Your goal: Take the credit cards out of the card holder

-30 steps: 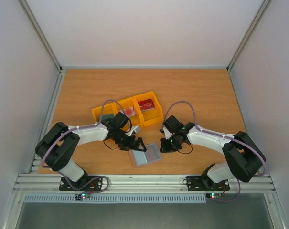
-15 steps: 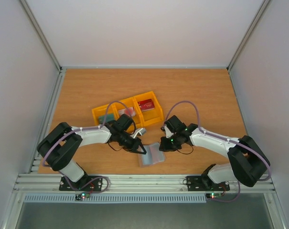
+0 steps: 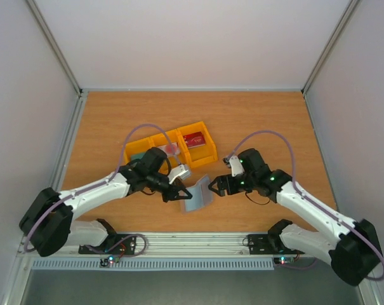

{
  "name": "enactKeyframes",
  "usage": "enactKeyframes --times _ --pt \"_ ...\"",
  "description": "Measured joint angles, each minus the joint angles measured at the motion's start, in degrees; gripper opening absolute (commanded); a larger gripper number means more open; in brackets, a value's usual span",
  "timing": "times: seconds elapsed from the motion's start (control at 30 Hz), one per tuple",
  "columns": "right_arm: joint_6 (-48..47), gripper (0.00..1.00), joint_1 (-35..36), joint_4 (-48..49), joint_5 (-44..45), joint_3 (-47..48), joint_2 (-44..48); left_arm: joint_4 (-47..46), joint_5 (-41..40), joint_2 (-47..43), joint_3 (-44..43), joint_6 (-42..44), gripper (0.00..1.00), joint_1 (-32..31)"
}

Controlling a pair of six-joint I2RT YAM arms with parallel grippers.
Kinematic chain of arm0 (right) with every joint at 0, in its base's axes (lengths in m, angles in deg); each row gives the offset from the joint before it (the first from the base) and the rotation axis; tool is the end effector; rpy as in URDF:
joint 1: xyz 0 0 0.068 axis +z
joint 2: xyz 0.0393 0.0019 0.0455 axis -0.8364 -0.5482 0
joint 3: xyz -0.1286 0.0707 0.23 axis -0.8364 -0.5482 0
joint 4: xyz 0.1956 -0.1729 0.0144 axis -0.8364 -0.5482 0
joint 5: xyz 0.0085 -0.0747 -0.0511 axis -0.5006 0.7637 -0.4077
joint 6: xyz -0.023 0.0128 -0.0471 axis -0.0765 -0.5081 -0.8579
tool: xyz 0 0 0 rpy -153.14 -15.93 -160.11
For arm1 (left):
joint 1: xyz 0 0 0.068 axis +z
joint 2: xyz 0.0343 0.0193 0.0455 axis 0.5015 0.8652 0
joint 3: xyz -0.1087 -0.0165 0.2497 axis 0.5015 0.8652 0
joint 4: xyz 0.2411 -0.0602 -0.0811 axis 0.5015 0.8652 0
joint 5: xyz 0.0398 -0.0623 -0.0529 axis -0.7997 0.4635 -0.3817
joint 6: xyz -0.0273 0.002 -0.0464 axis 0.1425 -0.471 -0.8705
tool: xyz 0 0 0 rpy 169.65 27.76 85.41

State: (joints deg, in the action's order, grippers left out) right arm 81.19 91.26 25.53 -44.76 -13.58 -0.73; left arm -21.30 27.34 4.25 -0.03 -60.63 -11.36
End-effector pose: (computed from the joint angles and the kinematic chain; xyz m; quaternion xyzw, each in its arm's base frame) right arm 0.1582 0.1269 0.2100 -0.3652 0.8587 0.2755 0.2309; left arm 0.1684 -0.1835 0.1947 0.4139 0.7693 -0.4641 0.1466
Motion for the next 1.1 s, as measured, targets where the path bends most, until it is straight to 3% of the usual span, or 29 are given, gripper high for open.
enactKeyframes --times 0.3,0.5,0.8,1.1 --pt "-8.1 0.86 -5.7 4.7 -11.4 -1.4 14.7 9.3 6.9 -12.3 -1.2 20.5 0.0 0.3" --pt "-10.5 0.83 -6.6 8.8 -21.0 -0.9 17.6 13.9 6.5 -21.5 -3.8 30.4 0.0 1.0" --pt "-10.4 0.79 -6.6 11.5 -30.4 -0.6 14.2 8.4 6.6 -24.5 -3.0 26.0 0.0 3.6" --pt "-10.5 0.75 -1.4 12.0 -27.8 1.0 10.8 -1.9 7.9 -24.4 -0.7 16.9 0.0 4.2"
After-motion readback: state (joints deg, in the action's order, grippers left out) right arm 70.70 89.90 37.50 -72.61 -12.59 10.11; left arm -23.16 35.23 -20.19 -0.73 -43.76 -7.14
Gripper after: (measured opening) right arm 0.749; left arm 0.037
